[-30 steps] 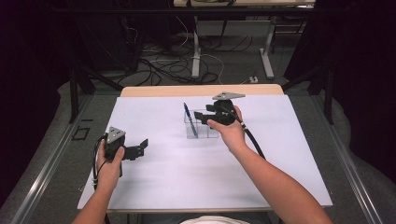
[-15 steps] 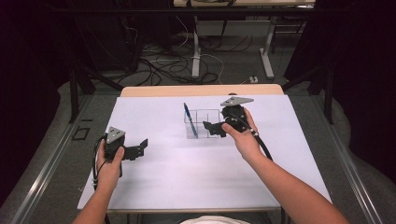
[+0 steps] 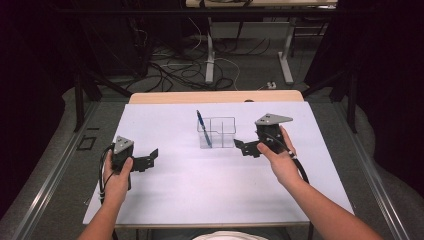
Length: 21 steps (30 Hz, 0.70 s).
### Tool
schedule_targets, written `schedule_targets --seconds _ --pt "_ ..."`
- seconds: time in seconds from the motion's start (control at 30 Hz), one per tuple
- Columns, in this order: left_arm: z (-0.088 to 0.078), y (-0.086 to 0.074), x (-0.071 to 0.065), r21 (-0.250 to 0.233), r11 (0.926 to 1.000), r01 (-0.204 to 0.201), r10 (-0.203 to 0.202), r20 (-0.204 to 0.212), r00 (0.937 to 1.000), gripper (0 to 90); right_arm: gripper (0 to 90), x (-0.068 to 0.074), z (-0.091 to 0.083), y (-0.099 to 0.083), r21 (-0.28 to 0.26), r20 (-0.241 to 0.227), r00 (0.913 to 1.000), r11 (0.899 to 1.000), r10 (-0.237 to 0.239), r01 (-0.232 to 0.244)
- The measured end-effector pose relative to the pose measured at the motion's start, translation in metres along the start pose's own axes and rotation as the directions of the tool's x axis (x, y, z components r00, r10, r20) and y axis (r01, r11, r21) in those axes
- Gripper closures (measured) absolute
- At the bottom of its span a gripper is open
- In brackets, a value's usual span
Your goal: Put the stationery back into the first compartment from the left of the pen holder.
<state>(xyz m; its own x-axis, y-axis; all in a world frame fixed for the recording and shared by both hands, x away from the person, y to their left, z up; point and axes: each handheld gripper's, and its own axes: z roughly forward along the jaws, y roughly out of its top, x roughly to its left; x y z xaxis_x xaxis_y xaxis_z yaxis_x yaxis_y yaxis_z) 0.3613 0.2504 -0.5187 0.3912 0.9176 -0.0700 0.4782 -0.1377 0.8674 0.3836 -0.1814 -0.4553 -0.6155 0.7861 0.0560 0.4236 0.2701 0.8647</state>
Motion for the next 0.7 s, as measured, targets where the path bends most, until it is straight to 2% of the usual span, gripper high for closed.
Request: schedule_targets --seconds 0.37,0.7 --pt "-0.001 0.000 0.001 -0.001 1.0000 0.002 -0.002 -0.005 1.0000 0.0 0.0 -0.026 -0.021 -0.030 -0.019 0.075 0.9968 0.999 0.030 -0.028" --pt "0.000 0.000 0.001 0.001 1.0000 0.001 -0.001 -0.006 1.0000 0.0 0.0 -0.054 -0.032 -0.057 -0.024 0.160 0.9835 0.996 0.084 -0.081"
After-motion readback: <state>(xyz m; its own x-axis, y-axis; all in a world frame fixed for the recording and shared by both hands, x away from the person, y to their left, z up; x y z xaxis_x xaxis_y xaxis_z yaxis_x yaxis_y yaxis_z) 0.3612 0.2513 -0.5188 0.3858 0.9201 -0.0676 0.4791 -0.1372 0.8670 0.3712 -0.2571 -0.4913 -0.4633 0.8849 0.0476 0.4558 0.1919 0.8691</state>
